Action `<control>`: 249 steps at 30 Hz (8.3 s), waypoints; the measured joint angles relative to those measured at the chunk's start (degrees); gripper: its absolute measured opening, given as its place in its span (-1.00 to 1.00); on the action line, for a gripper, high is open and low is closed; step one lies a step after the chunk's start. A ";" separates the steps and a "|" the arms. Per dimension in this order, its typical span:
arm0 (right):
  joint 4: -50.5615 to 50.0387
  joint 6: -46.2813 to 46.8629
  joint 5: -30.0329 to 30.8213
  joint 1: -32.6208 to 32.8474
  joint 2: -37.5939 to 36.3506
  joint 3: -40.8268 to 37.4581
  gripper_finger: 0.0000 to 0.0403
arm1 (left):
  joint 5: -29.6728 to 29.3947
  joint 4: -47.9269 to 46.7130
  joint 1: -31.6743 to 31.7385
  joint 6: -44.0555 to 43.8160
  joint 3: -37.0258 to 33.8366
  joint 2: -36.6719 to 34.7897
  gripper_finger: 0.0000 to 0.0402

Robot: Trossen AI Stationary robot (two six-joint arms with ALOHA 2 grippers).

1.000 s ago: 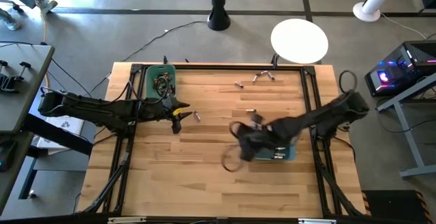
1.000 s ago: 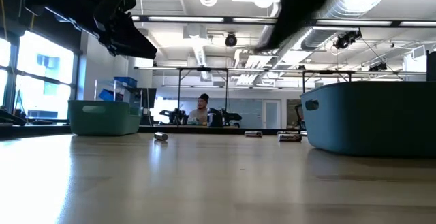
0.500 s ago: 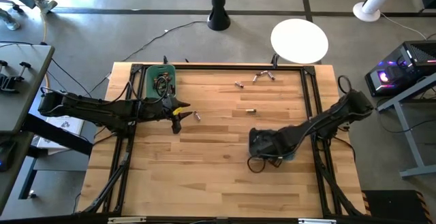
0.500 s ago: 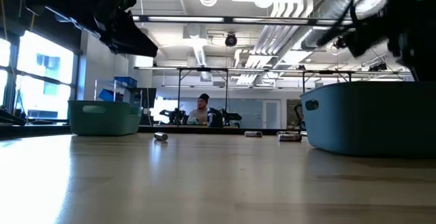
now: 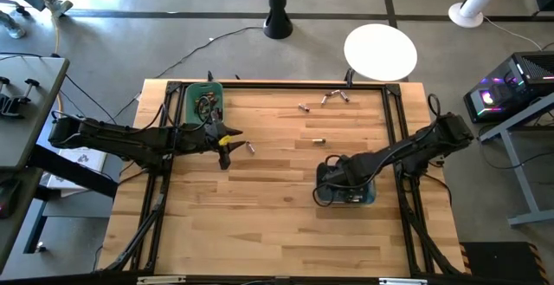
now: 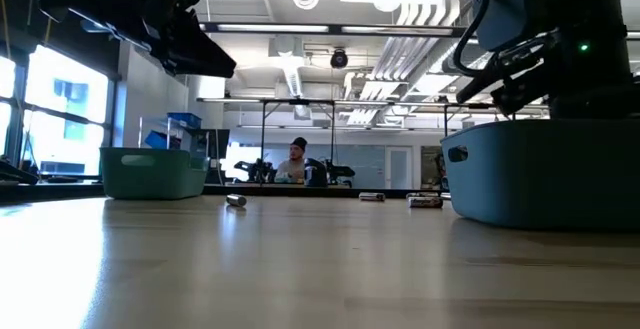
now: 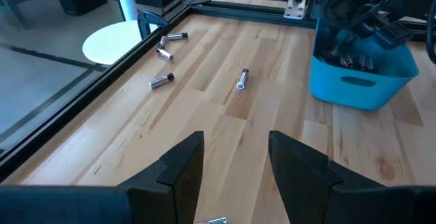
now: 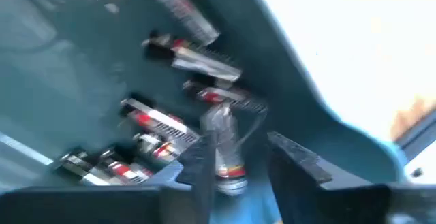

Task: Sort batteries
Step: Put the silver battery into the blue bin

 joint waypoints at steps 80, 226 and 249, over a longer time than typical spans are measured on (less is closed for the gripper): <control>61.27 -62.30 32.19 2.55 15.76 19.92 -0.35 | 46.94 66.81 9.97 11.14 -5.73 37.62 -0.86; 50.05 -70.10 -4.15 -38.19 3.78 -8.02 -0.19 | 40.24 60.36 7.19 11.83 -5.57 37.55 -0.16; 28.39 -33.65 5.81 -11.11 -23.44 -5.73 -0.91 | 37.32 59.95 7.23 9.52 -5.57 37.55 -0.16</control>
